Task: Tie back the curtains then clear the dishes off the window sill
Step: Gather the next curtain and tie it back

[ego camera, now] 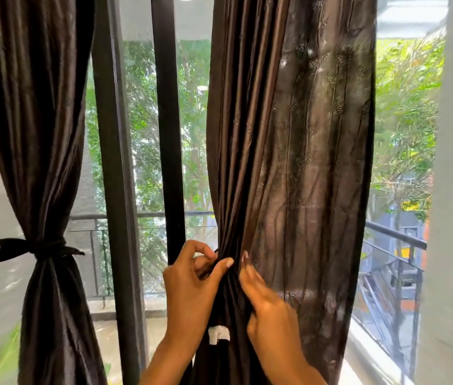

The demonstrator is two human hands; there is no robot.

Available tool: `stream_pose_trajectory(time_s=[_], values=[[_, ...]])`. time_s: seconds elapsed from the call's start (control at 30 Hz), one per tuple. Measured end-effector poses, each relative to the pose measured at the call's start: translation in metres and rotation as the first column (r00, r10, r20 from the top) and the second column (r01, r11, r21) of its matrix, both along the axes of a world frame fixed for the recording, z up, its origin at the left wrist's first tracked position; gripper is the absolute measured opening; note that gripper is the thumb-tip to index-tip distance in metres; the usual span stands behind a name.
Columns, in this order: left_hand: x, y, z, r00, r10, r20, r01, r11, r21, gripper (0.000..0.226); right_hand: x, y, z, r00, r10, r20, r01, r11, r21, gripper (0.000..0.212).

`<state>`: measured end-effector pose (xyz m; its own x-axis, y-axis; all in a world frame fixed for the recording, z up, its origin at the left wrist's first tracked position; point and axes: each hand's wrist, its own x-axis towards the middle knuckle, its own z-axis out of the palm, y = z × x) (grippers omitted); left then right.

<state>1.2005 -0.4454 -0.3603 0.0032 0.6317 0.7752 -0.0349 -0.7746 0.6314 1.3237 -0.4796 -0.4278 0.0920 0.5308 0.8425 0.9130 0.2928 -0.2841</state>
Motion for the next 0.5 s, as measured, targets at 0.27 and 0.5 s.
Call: stream_pose_trajectory(time_s=[0.27,0.5], values=[[0.002,0.0,0.002,0.992,0.119,-0.036,-0.118,0.993,0.031,0.034,0.006,-0.011,0.016,0.97,0.219,0.102,-0.195,0.959,-0.207,0.057],[-0.017,0.015,0.008,0.999,0.012,-0.031,-0.014,0.996,-0.09,0.034,0.058,0.026,0.095,0.729,0.21,-0.651,-0.173,0.977,0.122,0.123]])
